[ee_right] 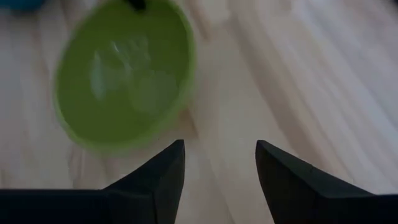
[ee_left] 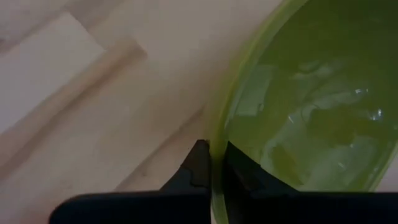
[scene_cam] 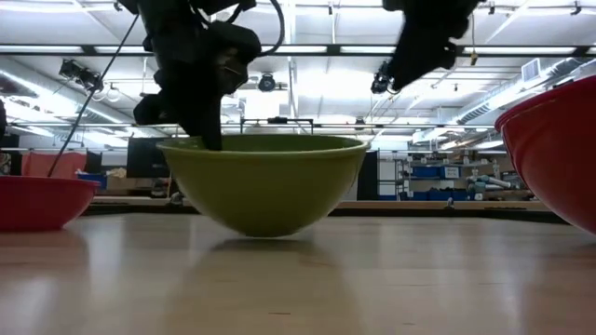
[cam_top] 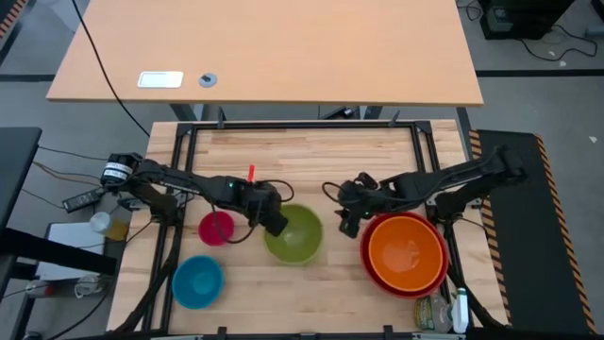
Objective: Nest bowls inside each other
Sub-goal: Stack the green bowl on top of the orange bowl
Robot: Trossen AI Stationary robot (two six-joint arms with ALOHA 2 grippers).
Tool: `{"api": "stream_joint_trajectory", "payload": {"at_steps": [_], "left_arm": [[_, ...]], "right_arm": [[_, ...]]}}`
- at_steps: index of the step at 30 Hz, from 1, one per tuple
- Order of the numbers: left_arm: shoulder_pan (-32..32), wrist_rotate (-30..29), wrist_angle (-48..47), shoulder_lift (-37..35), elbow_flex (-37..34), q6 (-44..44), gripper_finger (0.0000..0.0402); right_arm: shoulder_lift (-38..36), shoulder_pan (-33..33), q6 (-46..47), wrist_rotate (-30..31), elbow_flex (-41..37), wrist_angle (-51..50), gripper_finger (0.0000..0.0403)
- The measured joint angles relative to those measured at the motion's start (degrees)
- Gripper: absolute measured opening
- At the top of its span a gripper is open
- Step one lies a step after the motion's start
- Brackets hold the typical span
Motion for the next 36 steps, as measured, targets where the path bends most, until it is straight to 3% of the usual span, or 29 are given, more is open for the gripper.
{"api": "stream_joint_trajectory", "payload": {"at_steps": [8,13,22,30,36], "left_arm": [[-0.4,-10.5,5.3,-0.4,0.0,-7.6,0.0012],[-1.4,-15.8,8.2,-0.5,0.0,-9.8,0.0013],[-1.2,-18.0,13.6,-0.6,0.0,-10.7,0.0016],[-1.0,-18.1,16.1,-0.6,0.0,-8.4,0.0027],[-1.0,-18.7,19.1,-0.6,-0.1,-7.5,0.0092]], "right_arm": [[3.7,-1.6,-2.9,10.2,0.1,6.2,0.0205],[4.7,-3.4,-3.4,10.3,0.1,6.3,0.0216],[7.7,-5.6,-5.0,10.6,0.1,5.8,0.021],[10.3,-6.5,-4.1,9.8,0.1,5.7,0.0138],[10.1,-7.4,-4.3,8.9,0.1,4.6,0.0055]]}}
